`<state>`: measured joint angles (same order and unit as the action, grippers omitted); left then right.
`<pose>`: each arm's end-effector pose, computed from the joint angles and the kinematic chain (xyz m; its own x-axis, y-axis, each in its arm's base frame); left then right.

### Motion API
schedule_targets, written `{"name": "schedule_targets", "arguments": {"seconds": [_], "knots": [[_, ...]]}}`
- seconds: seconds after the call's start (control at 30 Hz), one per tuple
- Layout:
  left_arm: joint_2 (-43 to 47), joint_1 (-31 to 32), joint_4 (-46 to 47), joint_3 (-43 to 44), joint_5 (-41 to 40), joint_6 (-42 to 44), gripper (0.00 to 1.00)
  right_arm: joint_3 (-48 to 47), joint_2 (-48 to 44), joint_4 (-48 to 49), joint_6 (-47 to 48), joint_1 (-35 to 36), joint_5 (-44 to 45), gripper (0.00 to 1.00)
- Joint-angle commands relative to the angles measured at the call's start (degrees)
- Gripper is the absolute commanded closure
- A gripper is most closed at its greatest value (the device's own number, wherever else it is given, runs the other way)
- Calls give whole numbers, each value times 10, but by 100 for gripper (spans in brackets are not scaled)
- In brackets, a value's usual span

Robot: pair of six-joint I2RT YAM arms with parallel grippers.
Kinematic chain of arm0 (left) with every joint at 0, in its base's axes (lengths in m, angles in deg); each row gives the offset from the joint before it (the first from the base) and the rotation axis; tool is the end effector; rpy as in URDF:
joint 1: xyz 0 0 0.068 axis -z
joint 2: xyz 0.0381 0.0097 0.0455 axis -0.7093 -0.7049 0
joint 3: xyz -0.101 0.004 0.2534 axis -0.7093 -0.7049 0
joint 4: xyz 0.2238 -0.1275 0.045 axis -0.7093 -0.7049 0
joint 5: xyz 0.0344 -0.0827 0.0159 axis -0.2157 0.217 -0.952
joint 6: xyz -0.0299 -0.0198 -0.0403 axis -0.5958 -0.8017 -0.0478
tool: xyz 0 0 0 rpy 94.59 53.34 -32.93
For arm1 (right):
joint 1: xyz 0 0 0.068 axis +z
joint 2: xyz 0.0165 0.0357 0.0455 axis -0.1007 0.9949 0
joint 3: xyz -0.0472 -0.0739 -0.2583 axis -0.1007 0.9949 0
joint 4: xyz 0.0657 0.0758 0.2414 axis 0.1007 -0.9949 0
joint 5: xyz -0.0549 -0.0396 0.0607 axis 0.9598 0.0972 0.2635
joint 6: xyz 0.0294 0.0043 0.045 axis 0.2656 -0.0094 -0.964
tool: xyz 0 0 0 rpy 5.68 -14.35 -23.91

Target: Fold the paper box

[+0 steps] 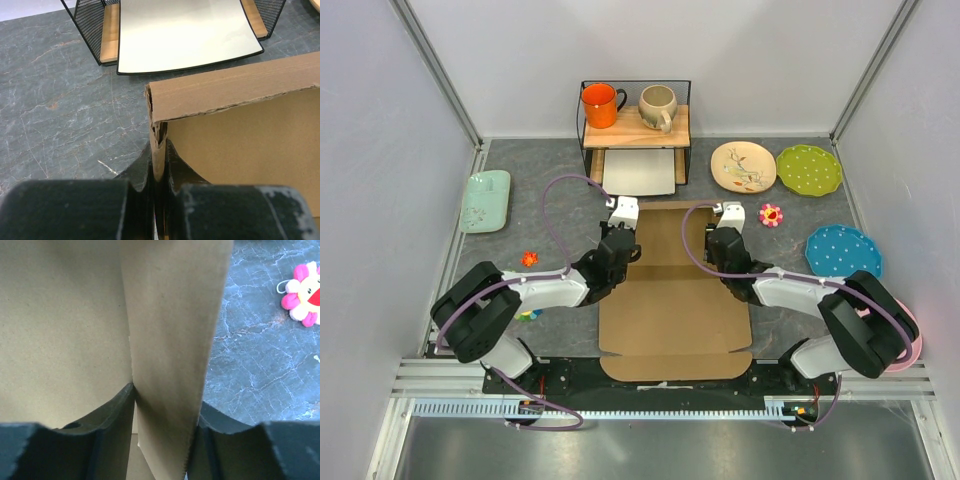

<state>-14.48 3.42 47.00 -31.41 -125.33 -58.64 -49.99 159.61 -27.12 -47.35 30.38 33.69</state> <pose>0.2251 -0.2175 0.2019 -0.1970 0.1392 -0.9705 0.0791 0.9889 0.1258 0.2313 0.1460 0.1703 -0.4445 0.0125 -0.8957 0.0008 0.9999 0.0136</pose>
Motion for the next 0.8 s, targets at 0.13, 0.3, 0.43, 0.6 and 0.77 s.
{"name": "schedule_targets", "arguments": {"seconds": [0.13,0.3,0.43,0.6,0.77], "knots": [[30,3,-41,-5,-6,23,98,-25,13,-11,-2,-5,17,76],[34,3,-44,-6,-7,18,98,-44,24,-51,-9,-4,56,100],[33,3,-45,-7,-5,15,98,-60,43,-76,-19,-4,65,100],[28,4,-57,-2,-12,11,98,-55,15,-71,-24,-4,15,46],[22,3,-75,7,-27,5,98,-66,-23,-107,-33,-4,4,29]]}}
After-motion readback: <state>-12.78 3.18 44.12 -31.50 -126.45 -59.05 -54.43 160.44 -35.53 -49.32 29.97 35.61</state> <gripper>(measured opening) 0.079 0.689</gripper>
